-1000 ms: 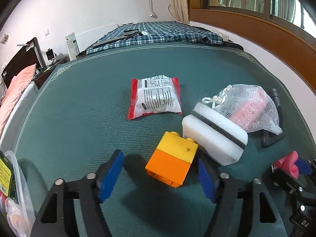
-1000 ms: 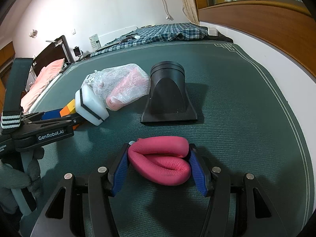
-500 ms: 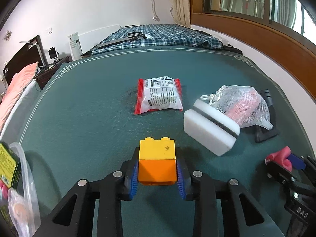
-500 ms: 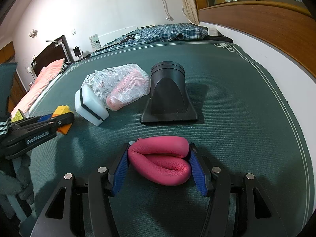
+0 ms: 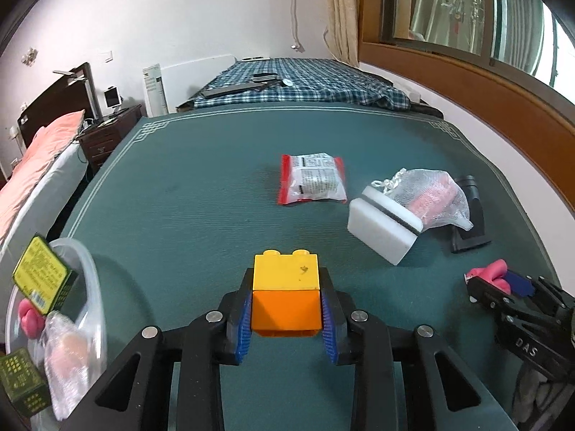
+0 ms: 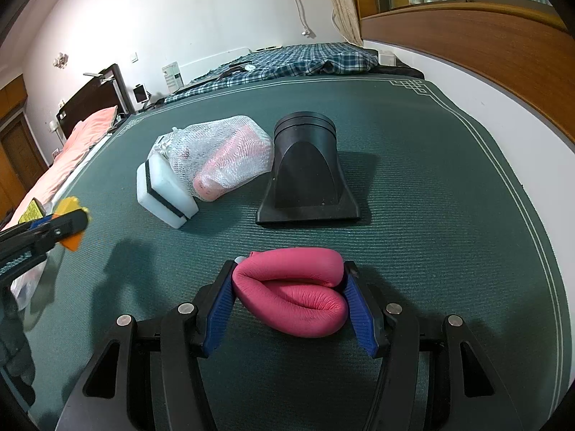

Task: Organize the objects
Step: 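Carry the block with the left gripper over the basin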

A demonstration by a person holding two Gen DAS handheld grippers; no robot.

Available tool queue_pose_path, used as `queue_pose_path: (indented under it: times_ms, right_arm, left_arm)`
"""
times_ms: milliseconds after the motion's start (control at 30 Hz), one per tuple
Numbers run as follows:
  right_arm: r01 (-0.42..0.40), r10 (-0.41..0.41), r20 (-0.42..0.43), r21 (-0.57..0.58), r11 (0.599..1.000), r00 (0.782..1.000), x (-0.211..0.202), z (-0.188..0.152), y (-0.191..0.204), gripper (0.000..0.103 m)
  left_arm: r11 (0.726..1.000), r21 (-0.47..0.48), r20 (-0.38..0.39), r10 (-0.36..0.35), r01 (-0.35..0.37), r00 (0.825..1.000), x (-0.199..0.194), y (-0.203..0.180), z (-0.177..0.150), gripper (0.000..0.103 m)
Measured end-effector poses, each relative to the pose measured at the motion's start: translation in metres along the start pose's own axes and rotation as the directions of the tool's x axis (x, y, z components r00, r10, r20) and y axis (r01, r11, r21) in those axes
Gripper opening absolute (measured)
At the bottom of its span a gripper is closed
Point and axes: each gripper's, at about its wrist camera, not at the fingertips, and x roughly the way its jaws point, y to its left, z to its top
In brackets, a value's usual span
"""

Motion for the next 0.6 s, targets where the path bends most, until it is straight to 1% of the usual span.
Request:
queue_pose_path:
  times_ms: [233, 600]
  right_arm:
    - [0.007, -0.007, -0.001, -0.006, 1.000, 1.000, -0.001, 0.001, 0.001, 0.059]
    - [0.039, -0.039, -0.002, -0.027, 0.999, 0.999, -0.003, -0.001, 0.006, 0.059]
  left_arm:
    - [0.999, -0.041, 0.031, 0.036, -0.035, 0.999, -0.024, 0.023, -0.010, 0.033]
    - [0.985, -0.134, 0.065, 0.116, -0.107, 0.991, -0.058, 0.078, -0.023, 0.033]
